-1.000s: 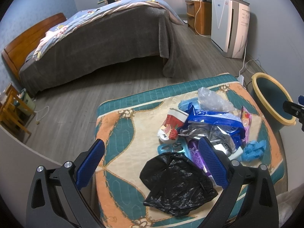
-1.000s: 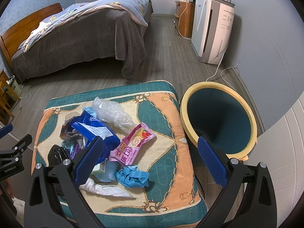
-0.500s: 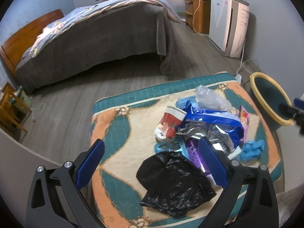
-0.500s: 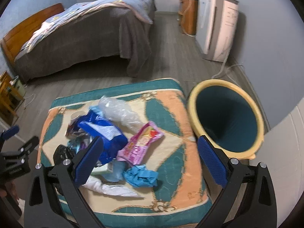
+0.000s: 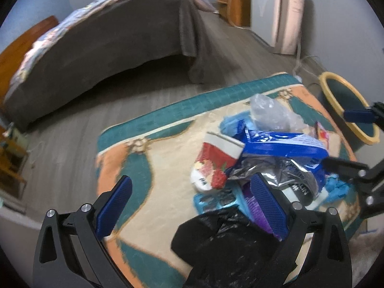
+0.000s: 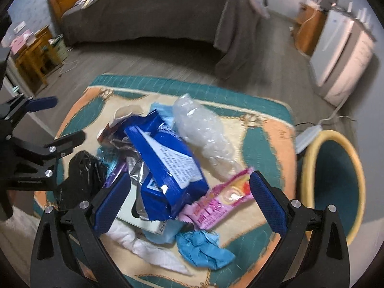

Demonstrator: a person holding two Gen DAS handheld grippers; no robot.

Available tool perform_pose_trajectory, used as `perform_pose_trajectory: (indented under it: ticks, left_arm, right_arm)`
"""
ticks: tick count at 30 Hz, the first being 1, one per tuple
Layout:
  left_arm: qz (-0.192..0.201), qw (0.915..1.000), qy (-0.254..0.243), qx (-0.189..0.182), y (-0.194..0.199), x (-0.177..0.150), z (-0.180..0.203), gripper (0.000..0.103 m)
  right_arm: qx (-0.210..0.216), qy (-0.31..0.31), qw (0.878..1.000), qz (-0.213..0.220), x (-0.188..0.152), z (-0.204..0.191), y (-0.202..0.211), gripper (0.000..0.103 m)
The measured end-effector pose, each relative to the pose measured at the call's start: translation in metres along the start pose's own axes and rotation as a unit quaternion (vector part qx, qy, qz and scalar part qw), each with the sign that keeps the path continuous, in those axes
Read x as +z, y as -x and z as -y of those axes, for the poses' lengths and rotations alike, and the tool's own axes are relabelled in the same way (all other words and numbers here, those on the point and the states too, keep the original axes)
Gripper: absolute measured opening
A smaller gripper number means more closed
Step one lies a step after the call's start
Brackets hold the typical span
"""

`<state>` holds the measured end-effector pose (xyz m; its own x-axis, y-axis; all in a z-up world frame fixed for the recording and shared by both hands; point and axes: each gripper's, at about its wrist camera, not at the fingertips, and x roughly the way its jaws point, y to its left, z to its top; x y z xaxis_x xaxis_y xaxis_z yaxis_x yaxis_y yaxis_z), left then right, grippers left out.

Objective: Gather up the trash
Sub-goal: 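Grasp the blue snack wrapper with the right gripper while the left grasps a red-white cup, then carry the blue wrapper over the yellow bin and open the right gripper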

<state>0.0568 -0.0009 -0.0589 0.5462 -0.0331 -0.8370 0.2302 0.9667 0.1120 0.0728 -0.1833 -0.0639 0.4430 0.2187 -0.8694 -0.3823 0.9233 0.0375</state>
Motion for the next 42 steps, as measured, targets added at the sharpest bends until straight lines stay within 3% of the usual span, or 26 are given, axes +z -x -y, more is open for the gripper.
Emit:
perform_pose_trajectory:
  ticks: [2, 7, 12, 17, 19, 20, 23, 27, 32, 37, 42]
  left_arm:
    - [-0.004, 0.9997, -0.003, -0.026, -0.009, 0.001, 0.0, 0.098]
    - [-0.015, 0.9986, -0.032, -0.039, -0.031, 0.005, 0.012, 0.094]
    - [-0.033, 0.9968, -0.041, -0.06, -0.051, 0.01, 0.02, 0.065]
    - [-0.035, 0.9964, -0.023, -0.074, -0.051, 0.014, 0.013, 0.051]
    - [-0.035, 0.9968, -0.024, -0.067, -0.05, 0.014, 0.011, 0.036]
    - [-0.038, 0.9967, -0.024, -0.068, -0.05, 0.014, 0.01, 0.023]
    - [-0.035, 0.9966, -0.031, -0.067, -0.045, 0.014, 0.009, 0.014]
    - [-0.01, 0.9977, -0.045, -0.05, -0.026, 0.02, 0.009, 0.013]
    - [0.034, 0.9969, -0.042, -0.057, 0.01, 0.033, 0.01, 0.013]
    - [0.062, 0.9912, -0.04, -0.11, 0.043, 0.051, 0.022, 0.014]
    - [0.078, 0.984, -0.069, -0.144, 0.061, 0.064, 0.055, 0.014]
  right_arm:
    - [0.019, 0.009, 1.0, -0.009, 0.003, 0.0, -0.009, 0.092]
    - [0.031, 0.037, 0.999, -0.025, 0.006, -0.005, -0.026, 0.067]
    - [0.047, 0.043, 0.997, -0.032, 0.005, -0.007, -0.034, 0.048]
    - [0.055, 0.053, 0.996, -0.035, 0.005, -0.01, -0.033, 0.043]
    - [0.056, 0.057, 0.996, -0.037, 0.004, -0.012, -0.032, 0.038]
    - [0.057, 0.057, 0.996, -0.037, 0.004, -0.012, -0.031, 0.036]
    - [0.069, 0.055, 0.996, -0.032, 0.004, -0.012, -0.023, 0.031]
    - [0.068, 0.055, 0.996, -0.011, 0.008, -0.015, -0.006, 0.03]
    - [0.066, 0.039, 0.997, 0.007, 0.012, -0.009, 0.023, 0.029]
    - [0.049, 0.03, 0.998, 0.025, 0.012, 0.01, 0.065, 0.027]
    - [0.025, 0.026, 0.998, 0.045, -0.005, 0.039, 0.102, 0.027]
